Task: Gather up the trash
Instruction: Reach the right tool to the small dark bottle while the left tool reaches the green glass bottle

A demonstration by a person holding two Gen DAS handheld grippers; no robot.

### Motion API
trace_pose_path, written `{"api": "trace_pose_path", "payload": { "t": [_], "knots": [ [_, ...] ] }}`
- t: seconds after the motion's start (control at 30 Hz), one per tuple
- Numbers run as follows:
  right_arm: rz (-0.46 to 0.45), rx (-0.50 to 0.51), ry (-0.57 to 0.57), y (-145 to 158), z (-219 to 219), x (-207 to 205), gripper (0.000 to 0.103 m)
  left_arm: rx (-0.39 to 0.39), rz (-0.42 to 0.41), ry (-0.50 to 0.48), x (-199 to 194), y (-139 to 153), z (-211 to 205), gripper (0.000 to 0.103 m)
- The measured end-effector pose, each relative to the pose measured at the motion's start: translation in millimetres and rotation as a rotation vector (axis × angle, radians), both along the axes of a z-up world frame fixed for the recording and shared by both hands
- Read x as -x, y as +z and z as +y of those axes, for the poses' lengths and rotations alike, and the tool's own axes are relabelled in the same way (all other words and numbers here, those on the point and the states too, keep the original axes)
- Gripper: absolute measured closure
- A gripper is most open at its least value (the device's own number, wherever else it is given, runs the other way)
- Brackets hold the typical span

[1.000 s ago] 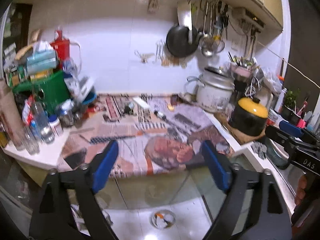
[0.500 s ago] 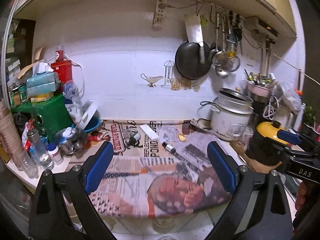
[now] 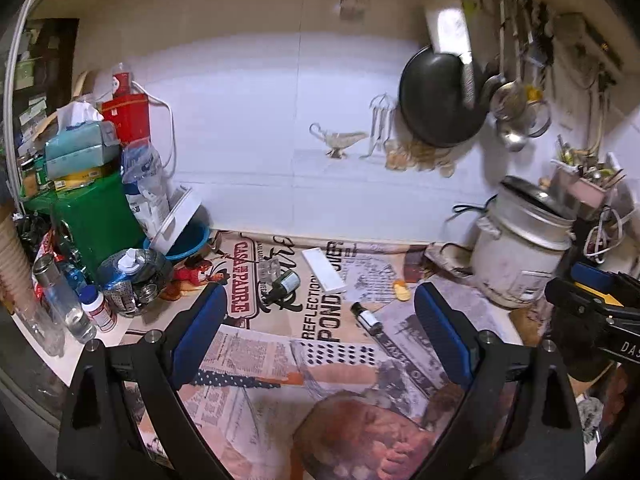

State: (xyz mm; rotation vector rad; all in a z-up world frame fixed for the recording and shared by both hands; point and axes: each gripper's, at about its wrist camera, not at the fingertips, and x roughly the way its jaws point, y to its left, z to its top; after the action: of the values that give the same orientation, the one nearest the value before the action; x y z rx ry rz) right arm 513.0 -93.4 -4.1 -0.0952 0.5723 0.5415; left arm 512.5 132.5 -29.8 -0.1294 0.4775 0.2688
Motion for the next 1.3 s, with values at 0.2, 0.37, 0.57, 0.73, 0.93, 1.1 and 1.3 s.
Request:
{"api": "trace_pose_path", "payload": {
  "t": [0.2, 0.37, 0.57, 0.73, 0.93, 1.1, 1.3],
  "knots": [
    [0.057, 0.031, -0.023, -25, 28, -44, 0.03, 0.05, 0.066, -0.026, -53, -21, 42, 0.008],
    [0.155, 0.083, -0.081, -63, 61, -90, 0.03, 0.067, 0.147, -0.117, -109, -49, 86, 0.008],
    [0.324, 0.111, -0.092, -118, 95, -148, 0.03, 0.062, 0.289, -0.192, -180, -108, 132, 0.008],
    [0.41, 0.139, -0.085, -160, 117, -180, 0.03, 0.124, 0.385, -0.222, -232, -164, 163, 0.028],
    [0.491, 0.145, -0.048, -194, 136, -206, 0.042, 0.126, 0.447, -0.279, -274, -209, 171, 0.042],
    [0.532, 0.179, -0.022, -212, 145, -214, 0.058, 0.173, 0.461, -0.318, -291, -228, 171, 0.046],
    [0.558, 0.196, 0.003, -219, 149, -210, 0.076, 0.178, 0.466, -0.34, -299, -232, 163, 0.059]
  ]
}}
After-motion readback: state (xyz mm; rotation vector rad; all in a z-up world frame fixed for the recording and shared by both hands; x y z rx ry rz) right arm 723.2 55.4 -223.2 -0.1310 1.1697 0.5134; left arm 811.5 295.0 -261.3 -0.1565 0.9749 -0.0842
